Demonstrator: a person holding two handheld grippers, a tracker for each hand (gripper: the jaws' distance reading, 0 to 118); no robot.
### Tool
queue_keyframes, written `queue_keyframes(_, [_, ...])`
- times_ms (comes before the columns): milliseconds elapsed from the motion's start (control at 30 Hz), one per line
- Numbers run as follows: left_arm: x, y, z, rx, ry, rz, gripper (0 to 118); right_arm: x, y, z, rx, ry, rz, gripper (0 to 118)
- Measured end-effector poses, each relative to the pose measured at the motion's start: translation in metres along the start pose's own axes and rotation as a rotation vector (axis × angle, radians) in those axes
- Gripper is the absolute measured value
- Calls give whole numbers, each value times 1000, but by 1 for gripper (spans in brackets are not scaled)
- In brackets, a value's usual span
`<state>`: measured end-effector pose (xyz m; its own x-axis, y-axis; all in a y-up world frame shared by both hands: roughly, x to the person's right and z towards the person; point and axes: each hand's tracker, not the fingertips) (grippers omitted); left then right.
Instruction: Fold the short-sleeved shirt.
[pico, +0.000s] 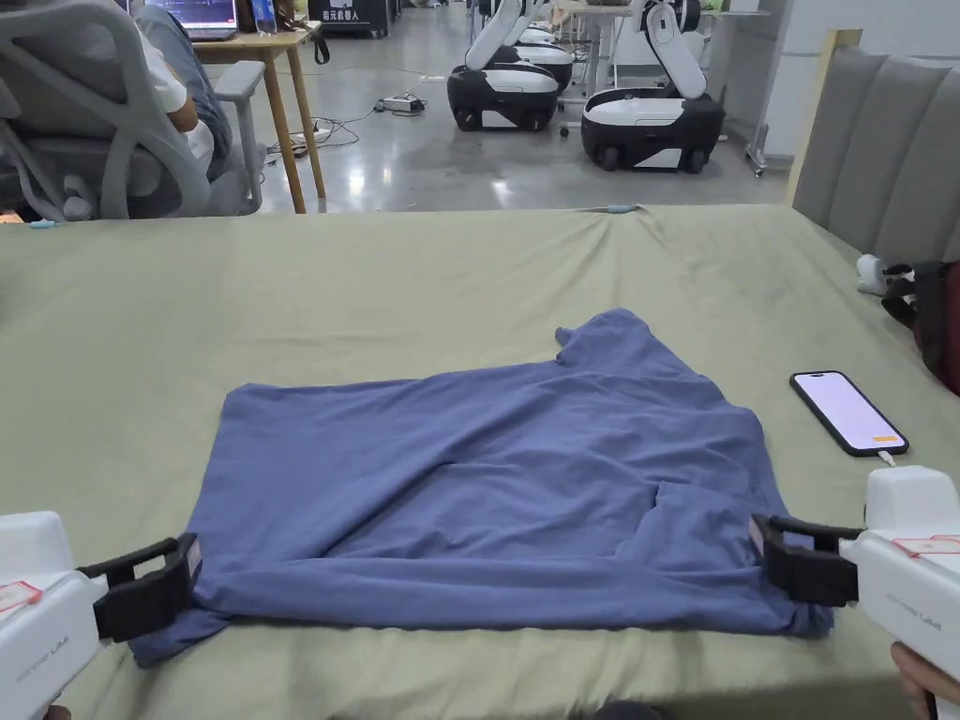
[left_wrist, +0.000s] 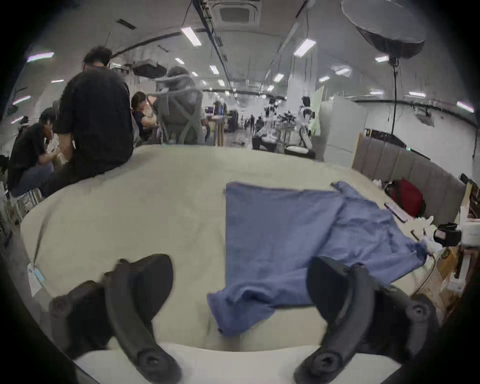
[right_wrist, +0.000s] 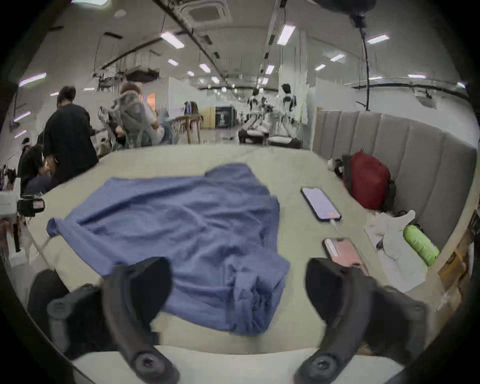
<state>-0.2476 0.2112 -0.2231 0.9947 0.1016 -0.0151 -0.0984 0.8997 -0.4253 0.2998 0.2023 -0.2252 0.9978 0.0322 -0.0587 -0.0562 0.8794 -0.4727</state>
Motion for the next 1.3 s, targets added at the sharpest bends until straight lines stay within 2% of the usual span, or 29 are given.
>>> queue_keyframes(33, [-6, -7, 0, 32, -23, -1, 51, -2, 3, 3, 18, -12, 5, 60])
queue_keyframes(67, [-3, -5, 2, 49, -22, -5, 0, -6, 6, 4, 35, -55, 23, 8])
queue_keyframes(100, [0, -4, 1, 49, -2, -11, 0, -10, 9, 5, 31, -79, 43, 0])
queue_keyframes(133, [2, -4, 3, 53, 21, -13, 0, -12, 9, 5, 35, -98, 45, 0])
queue_keyframes(233, [0, -5, -4, -40, 11, -39, 0, -9, 12, 0, 0, -35, -33, 0])
queue_keyframes(300, [-4, -9, -17, -60, 42, -32, 0, -10, 10, -1, 0, -30, -26, 0])
queue_keyframes(333, [-7, -11, -22, -80, 57, -30, 10, -11, 10, -2, -3, -28, -15, 0])
queue_keyframes(400, [-13, -16, -32, -117, 77, -15, 82, -13, 9, 0, -12, -28, 16, 0])
queue_keyframes(433, [-15, -18, -36, -148, 87, -8, 107, -13, 8, 0, -17, -25, 20, 0])
queue_keyframes(467, [-18, -23, -42, -182, 90, 14, 114, -13, 7, -1, -24, -22, 22, 0])
queue_keyframes(533, [-22, -29, -49, -214, 85, 48, 98, -12, 4, -2, -36, -18, 29, 0])
queue_keyframes(600, [-27, -35, -53, -211, 63, 74, 94, -8, -1, -6, -53, -24, 40, 0])
queue_keyframes(700, [-24, -43, -59, -256, 51, 65, 65, 0, -9, -15, -90, -35, 43, 0])
queue_keyframes(733, [-22, -45, -61, -266, 43, 59, 53, 1, -11, -16, -101, -36, 42, 0])
queue_keyframes(800, [-18, -50, -60, -233, -36, 85, 4, 4, -14, -23, -124, -33, 45, 0])
queue_keyframes(1000, [-12, -47, -57, -236, 3, 79, 4, 6, -25, -33, -157, -32, 35, 0])
queue_keyframes(1033, [-12, -46, -57, -236, 1, 82, 4, 6, -26, -34, -157, -33, 25, 4])
queue_keyframes(1067, [-11, -45, -57, -239, 6, 78, 4, 6, -27, -34, -159, -38, 13, 32])
queue_keyframes(1100, [-12, -45, -57, -239, 13, 65, 4, 6, -29, -35, -157, -39, 4, 67])
queue_keyframes(1133, [-10, -45, -57, -239, 18, 55, 4, 5, -31, -36, -162, -40, -1, 94])
queue_keyframes(1167, [-8, -45, -57, -239, 24, 48, 4, 4, -32, -38, -186, -49, -9, 106])
queue_keyframes(1300, [-5, -45, -58, -244, 42, 40, 4, -1, -35, -41, -223, -55, 4, 101])
